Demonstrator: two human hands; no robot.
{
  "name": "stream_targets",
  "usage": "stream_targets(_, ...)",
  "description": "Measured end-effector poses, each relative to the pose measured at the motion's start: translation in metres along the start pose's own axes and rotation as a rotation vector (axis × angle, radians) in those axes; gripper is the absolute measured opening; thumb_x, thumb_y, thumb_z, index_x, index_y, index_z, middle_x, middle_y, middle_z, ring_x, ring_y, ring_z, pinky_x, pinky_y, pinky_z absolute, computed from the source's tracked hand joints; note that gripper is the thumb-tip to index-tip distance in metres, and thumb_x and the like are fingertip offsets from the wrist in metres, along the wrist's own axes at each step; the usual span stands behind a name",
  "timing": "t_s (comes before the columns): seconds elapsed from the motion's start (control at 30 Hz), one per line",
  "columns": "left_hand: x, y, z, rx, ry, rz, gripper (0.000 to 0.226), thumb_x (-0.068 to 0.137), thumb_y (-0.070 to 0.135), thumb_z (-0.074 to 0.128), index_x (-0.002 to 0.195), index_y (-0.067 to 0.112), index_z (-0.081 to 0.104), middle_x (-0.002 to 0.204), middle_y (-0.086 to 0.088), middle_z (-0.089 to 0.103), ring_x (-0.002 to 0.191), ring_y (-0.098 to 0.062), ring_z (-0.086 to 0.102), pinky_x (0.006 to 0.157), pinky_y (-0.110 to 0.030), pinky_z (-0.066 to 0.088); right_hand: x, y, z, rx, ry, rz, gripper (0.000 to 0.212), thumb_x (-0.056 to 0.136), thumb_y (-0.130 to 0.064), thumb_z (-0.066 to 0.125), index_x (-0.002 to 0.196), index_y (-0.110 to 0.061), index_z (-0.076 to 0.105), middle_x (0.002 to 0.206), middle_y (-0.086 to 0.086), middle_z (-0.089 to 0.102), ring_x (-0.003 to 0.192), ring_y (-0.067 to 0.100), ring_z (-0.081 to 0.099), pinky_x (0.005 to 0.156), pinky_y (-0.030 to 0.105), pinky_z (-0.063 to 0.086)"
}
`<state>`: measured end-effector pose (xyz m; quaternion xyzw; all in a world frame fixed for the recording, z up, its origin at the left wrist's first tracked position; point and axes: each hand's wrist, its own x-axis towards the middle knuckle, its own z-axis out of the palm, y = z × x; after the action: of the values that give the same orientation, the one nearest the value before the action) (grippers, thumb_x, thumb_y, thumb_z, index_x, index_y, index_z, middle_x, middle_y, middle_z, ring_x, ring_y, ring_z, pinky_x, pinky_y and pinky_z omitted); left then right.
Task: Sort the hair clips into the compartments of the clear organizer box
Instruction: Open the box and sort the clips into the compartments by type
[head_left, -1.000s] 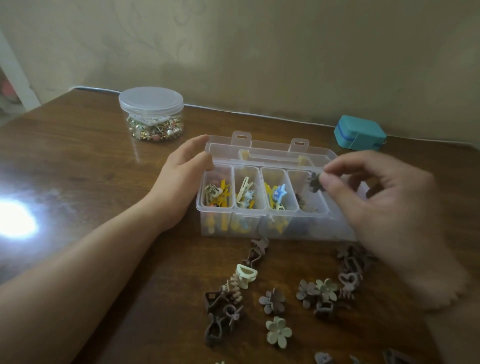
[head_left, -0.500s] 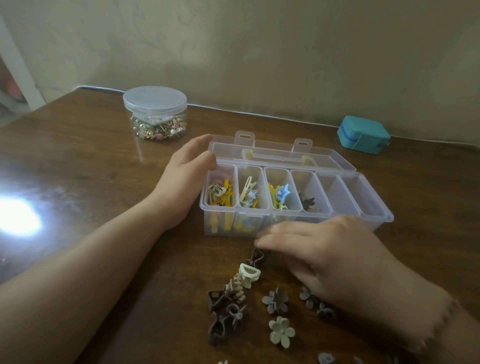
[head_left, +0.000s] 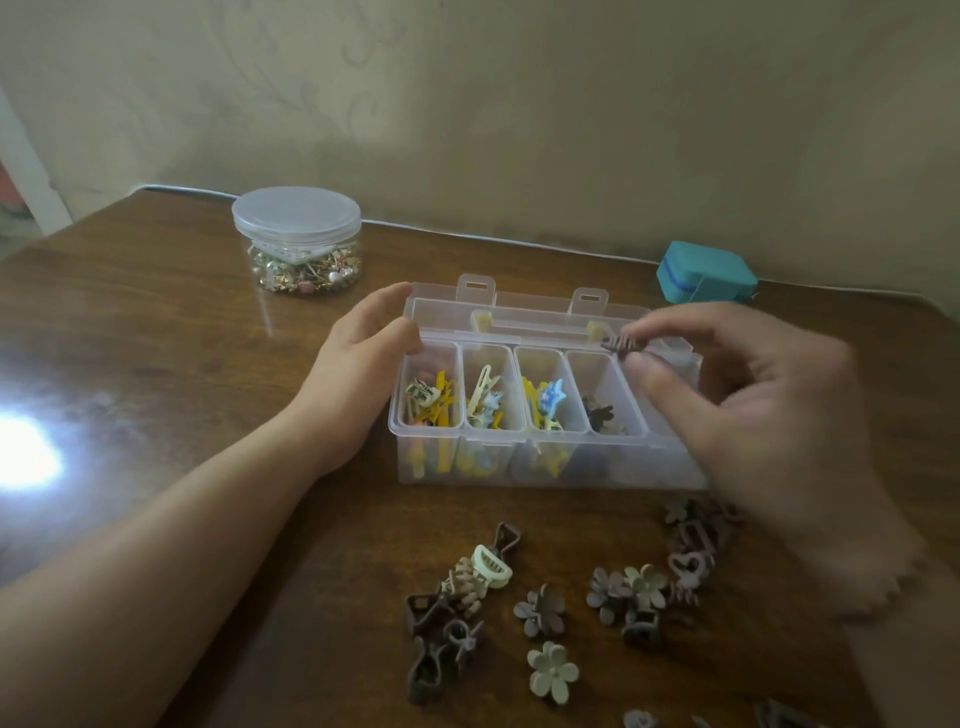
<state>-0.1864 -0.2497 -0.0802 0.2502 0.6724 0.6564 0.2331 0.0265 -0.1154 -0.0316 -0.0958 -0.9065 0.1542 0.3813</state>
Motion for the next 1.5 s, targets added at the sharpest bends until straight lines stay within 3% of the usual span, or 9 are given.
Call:
stream_targets(0.17, -0.004, 0.003, 0.002, -0.019, 0.002, 0.011, 0.054, 0.092, 0.001, 0.046, 0.141, 0.021, 0.051, 0.1, 0.022, 0.061, 0.072, 0.017, 0.066, 0.061, -0.009, 0.052, -0.001, 0.003, 0.008, -0.093, -0.087, -0.046, 0.019, 0.085, -0.018, 0.068, 0.103, -0.013, 0.071, 0.102, -0.003, 0.071, 0.076, -0.029, 0.046, 0.066, -0.004, 0.037)
stream_targets(0.33, -0.003, 0.003, 0.001, -0.01, 0.002, 0.007, 0.054, 0.093, 0.001, 0.046, 0.143, 0.02, 0.05, 0.099, 0.019, 0.062, 0.072, 0.015, 0.067, 0.065, -0.012, 0.053, -0.014, -0.024, 0.015, -0.006, -0.484, -0.4, 0.027, 0.084, -0.02, 0.063, 0.109, -0.026, 0.071, 0.114, -0.014, 0.069, 0.081, -0.004, 0.066, 0.065, 0.015, 0.053)
stream_targets(0.47, -0.005, 0.005, 0.003, -0.014, 0.014, 0.006, 0.055, 0.093, 0.0, 0.045, 0.144, 0.019, 0.049, 0.095, 0.02, 0.059, 0.064, 0.018, 0.063, 0.055, -0.005, 0.048, -0.018, -0.023, 0.026, -0.132, -0.69, -0.417, 0.023, 0.087, -0.03, 0.069, 0.109, -0.036, 0.069, 0.108, -0.02, 0.069, 0.075, -0.002, 0.065, 0.056, 0.018, 0.05)
stream_targets(0.6, -0.007, 0.008, 0.005, -0.008, 0.013, 0.01, 0.056, 0.093, -0.002, 0.044, 0.145, 0.017, 0.048, 0.094, 0.021, 0.057, 0.061, 0.02, 0.061, 0.051, -0.003, 0.045, -0.014, -0.019, 0.015, 0.022, -0.474, -0.363, 0.018, 0.085, -0.025, 0.073, 0.102, -0.028, 0.071, 0.097, -0.016, 0.071, 0.074, -0.001, 0.067, 0.059, 0.023, 0.055)
stream_targets(0.67, -0.007, 0.007, 0.005, -0.01, 0.009, 0.005, 0.055, 0.093, -0.002, 0.043, 0.145, 0.017, 0.048, 0.093, 0.02, 0.058, 0.061, 0.019, 0.062, 0.052, -0.004, 0.046, -0.008, -0.02, 0.002, 0.115, -0.258, -0.229, 0.019, 0.084, -0.025, 0.071, 0.103, -0.023, 0.069, 0.091, -0.02, 0.068, 0.056, 0.001, 0.059, 0.048, 0.018, 0.049)
stream_targets(0.8, -0.006, 0.007, 0.004, 0.004, 0.014, 0.004, 0.055, 0.094, -0.002, 0.043, 0.145, 0.017, 0.048, 0.095, 0.022, 0.055, 0.061, 0.023, 0.059, 0.052, -0.002, 0.045, 0.003, -0.007, 0.0, -0.043, -0.012, -0.013, 0.021, 0.084, -0.029, 0.073, 0.103, -0.02, 0.071, 0.079, -0.037, 0.052, 0.05, 0.006, 0.05, 0.045, 0.011, 0.035)
stream_targets(1.03, -0.005, 0.006, 0.004, 0.014, 0.012, 0.008, 0.057, 0.093, -0.002, 0.043, 0.147, 0.016, 0.045, 0.1, 0.025, 0.052, 0.062, 0.028, 0.056, 0.052, 0.0, 0.043, -0.01, -0.019, 0.007, 0.044, -0.258, -0.191, 0.022, 0.087, -0.032, 0.063, 0.103, -0.019, 0.07, 0.094, -0.021, 0.064, 0.066, -0.014, 0.055, 0.058, 0.003, 0.044)
stream_targets(1.17, -0.005, 0.005, 0.005, 0.005, 0.021, 0.009, 0.056, 0.093, -0.003, 0.043, 0.146, 0.017, 0.047, 0.096, 0.023, 0.054, 0.059, 0.024, 0.058, 0.051, -0.001, 0.043, -0.019, -0.033, 0.02, -0.1, -0.648, -0.397, 0.023, 0.089, -0.039, 0.061, 0.112, -0.036, 0.067, 0.11, -0.02, 0.068, 0.075, -0.002, 0.065, 0.056, 0.025, 0.055)
stream_targets(1.5, -0.001, 0.001, 0.001, 0.032, -0.001, 0.004, 0.056, 0.092, 0.005, 0.046, 0.145, 0.024, 0.049, 0.104, 0.024, 0.056, 0.076, 0.018, 0.064, 0.067, -0.012, 0.051, -0.019, -0.029, 0.007, -0.017, -0.845, -0.261, 0.021, 0.09, -0.033, 0.06, 0.109, -0.039, 0.067, 0.104, -0.024, 0.066, 0.087, -0.008, 0.062, 0.067, 0.02, 0.052)
